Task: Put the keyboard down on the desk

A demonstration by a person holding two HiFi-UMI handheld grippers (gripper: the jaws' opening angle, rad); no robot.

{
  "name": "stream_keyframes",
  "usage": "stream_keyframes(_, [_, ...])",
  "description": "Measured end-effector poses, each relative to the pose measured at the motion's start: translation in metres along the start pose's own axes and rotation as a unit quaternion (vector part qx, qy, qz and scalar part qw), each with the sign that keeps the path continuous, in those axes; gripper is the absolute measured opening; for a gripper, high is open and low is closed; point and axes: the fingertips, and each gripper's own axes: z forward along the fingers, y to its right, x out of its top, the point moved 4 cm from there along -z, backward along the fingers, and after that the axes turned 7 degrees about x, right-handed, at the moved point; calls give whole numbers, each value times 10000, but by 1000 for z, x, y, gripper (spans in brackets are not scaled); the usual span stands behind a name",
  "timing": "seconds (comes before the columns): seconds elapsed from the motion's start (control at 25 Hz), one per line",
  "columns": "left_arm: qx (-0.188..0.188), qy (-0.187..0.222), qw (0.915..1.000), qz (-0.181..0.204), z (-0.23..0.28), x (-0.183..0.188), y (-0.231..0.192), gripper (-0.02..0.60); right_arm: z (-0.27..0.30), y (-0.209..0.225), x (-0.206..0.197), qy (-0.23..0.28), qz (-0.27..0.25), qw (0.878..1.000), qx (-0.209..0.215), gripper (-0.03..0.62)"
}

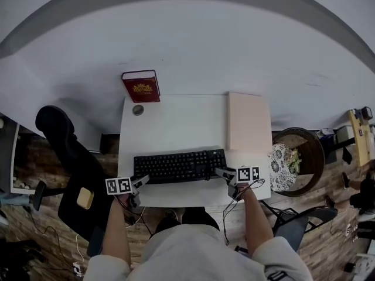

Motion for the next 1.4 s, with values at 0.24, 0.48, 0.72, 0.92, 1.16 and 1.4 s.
stream_keyframes(0.24, [92,-123,9999,23,2,3,-2,331,-2,0,0,-122,219,9992,-323,221])
stream_keyframes(0.48, [335,-240,9990,170,7,1,-2,339,-3,12,-1,-250,-114,9959,-857,253])
stream_keyframes(0.72, [451,-340,9981,252,7,1,-3,341,-3,9,2,-447,-546,9872,-1429,265])
stream_keyframes(0.92, [629,-419,9961,446,9,0,-2,342,-2,10,3,-746,-982,9734,-1931,268])
stream_keyframes(1.16, [679,-424,9956,493,9,3,0,342,-1,10,3,-843,-1011,9695,-2069,268])
stream_keyframes(1.4, [689,-444,9949,587,7,5,1,342,-1,10,1,-944,-1072,9639,-2246,270])
